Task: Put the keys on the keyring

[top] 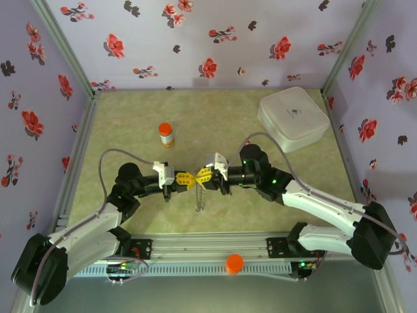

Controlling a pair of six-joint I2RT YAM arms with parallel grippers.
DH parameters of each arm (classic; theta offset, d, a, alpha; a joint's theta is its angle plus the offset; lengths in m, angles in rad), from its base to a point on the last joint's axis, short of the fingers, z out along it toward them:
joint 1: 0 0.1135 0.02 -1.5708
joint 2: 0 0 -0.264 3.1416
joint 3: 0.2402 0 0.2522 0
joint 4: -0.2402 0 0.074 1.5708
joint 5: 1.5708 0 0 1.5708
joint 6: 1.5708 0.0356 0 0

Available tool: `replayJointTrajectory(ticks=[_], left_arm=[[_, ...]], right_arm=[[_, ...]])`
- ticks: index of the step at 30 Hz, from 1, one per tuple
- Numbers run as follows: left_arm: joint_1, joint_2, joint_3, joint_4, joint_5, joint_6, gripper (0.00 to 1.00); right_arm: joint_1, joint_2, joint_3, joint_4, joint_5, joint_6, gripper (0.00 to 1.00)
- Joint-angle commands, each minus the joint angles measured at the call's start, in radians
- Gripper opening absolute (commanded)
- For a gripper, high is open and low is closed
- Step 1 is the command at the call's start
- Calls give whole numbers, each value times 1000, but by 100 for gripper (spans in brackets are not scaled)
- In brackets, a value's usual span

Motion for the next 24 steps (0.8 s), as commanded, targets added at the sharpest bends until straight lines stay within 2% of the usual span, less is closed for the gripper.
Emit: replayJointTrajectory(ticks=[1,4,6,8,9,10,13,16,19,24], left_arm=[[3,-21,10,61,25,-16,0],[2,-21,9,61,26,-12,0],[3,-19,9,60,25,-9,1],[3,-21,8,41,15,8,28],[2,-22,7,21,-2,24,36],[3,-26,8,-4,-20,38,39],[3,-46,28,-143,-41,120,39],[3,-60,69,-317,-66,208,34],[3,-60,81,-364,-91,248,32],[3,-78,94,-426,-115,299,29]], right_arm=[[8,16,26,-29,-17,-23,13],[11,26,41,-47,-23,-32,7],[13,32,52,-63,-33,-41,0],[12,33,69,-89,-30,-49,0],[15,33,79,-108,-26,-61,0],[15,32,96,-147,-14,-77,0],[35,40,182,-348,63,-189,0],[61,70,280,-555,146,-313,0],[85,115,378,-714,206,-389,0],[110,200,520,-878,281,-443,0]])
